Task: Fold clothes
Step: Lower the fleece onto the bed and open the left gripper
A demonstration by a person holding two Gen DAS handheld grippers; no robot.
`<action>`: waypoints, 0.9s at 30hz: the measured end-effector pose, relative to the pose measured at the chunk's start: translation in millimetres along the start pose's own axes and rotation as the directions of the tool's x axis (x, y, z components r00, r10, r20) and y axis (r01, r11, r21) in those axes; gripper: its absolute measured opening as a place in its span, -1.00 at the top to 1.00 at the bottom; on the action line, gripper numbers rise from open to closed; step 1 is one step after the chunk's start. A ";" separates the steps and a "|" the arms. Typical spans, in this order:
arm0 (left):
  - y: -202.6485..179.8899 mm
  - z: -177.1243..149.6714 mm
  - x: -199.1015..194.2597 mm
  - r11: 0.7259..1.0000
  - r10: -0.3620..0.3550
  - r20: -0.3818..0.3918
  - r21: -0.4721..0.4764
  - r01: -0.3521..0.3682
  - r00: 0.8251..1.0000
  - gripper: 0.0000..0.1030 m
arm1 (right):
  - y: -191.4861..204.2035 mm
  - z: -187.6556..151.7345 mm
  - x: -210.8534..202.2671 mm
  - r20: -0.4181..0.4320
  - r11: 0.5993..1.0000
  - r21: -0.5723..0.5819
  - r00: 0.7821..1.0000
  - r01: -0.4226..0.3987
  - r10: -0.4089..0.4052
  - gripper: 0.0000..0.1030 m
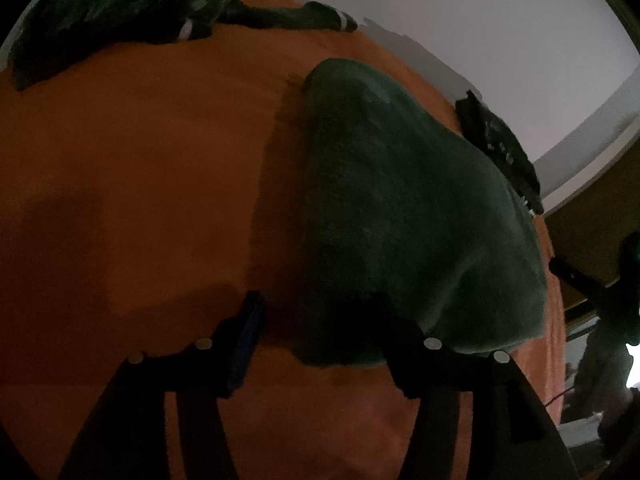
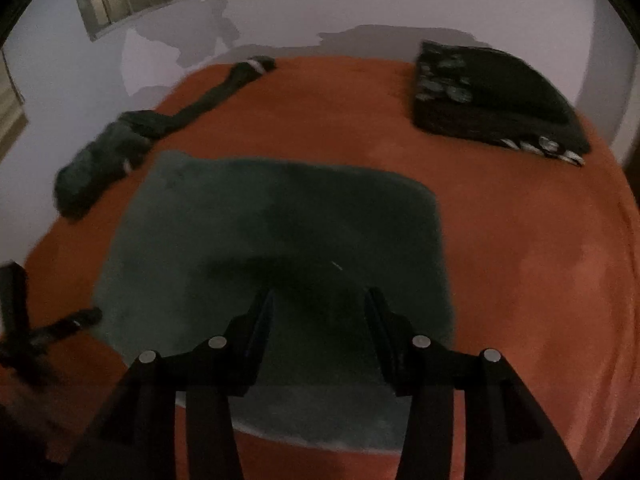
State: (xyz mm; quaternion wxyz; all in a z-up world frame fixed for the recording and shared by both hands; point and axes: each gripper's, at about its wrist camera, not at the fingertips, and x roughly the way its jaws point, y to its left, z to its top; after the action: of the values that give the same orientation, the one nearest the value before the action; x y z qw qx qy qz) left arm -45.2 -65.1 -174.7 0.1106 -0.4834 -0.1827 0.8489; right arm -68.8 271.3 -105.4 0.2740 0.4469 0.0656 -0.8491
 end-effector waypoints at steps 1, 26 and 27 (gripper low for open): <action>0.4 -1.1 1.7 1.000 0.006 -0.004 -0.001 -0.006 1.000 -0.21 | 0.3 -3.8 -0.9 0.010 1.000 0.003 1.000 0.016 -0.016 0.11; 13.1 -4.7 8.6 1.000 -0.003 -0.030 0.004 0.004 1.000 -0.36 | -4.3 -7.2 20.6 -0.092 0.994 0.003 0.990 0.105 -0.104 -0.08; 13.6 -4.4 9.3 1.000 -0.004 -0.030 0.002 0.004 1.000 -0.37 | -5.0 -8.3 20.9 -0.097 0.994 0.015 0.990 0.104 -0.102 -0.08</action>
State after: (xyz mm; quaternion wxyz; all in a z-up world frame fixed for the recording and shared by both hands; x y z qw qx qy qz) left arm -46.3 -73.2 -189.7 0.1157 -0.4957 -0.1811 0.8415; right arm -74.9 270.0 -127.6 0.2218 0.4858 0.0930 -0.8403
